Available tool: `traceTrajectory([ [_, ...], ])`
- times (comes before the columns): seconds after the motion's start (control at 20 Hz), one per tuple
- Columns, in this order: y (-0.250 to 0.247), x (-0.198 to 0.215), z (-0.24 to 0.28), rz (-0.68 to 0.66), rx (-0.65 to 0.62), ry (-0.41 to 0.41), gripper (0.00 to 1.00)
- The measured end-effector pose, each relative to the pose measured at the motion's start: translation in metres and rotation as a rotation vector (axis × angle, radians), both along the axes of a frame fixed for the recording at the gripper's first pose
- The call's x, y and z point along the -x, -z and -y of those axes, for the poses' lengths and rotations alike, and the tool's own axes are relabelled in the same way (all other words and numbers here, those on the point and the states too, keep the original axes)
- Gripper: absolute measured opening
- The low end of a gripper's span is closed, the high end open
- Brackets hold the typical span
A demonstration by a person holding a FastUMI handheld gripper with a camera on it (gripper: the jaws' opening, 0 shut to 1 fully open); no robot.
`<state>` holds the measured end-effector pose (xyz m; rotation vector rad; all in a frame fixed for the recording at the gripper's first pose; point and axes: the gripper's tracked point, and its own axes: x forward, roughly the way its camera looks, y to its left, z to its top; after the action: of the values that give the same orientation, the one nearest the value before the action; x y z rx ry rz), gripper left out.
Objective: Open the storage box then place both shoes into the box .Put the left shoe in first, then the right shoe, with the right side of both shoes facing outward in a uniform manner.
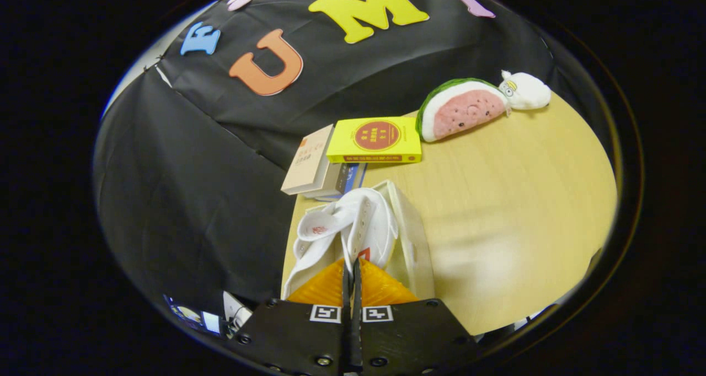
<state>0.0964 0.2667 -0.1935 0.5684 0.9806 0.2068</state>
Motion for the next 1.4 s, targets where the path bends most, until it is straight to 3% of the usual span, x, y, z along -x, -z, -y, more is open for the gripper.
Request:
traceTrajectory([
  [0.45, 0.023, -0.003, -0.01, 0.114, 0.198, -0.056, 0.0],
  [0.65, 0.035, -0.005, -0.011, 0.17, 0.251, -0.034, 0.0],
  [0.8, 0.054, 0.002, -0.017, 0.18, 0.334, -0.078, 0.0],
  [1.0, 0.059, 0.008, -0.024, 0.181, 0.314, -0.095, 0.39],
  [1.15, 0.051, 0.006, -0.01, 0.202, 0.329, -0.061, 0.84],
  [1.4, 0.027, 0.004, 0.019, 0.268, 0.385, -0.016, 0.96],
])
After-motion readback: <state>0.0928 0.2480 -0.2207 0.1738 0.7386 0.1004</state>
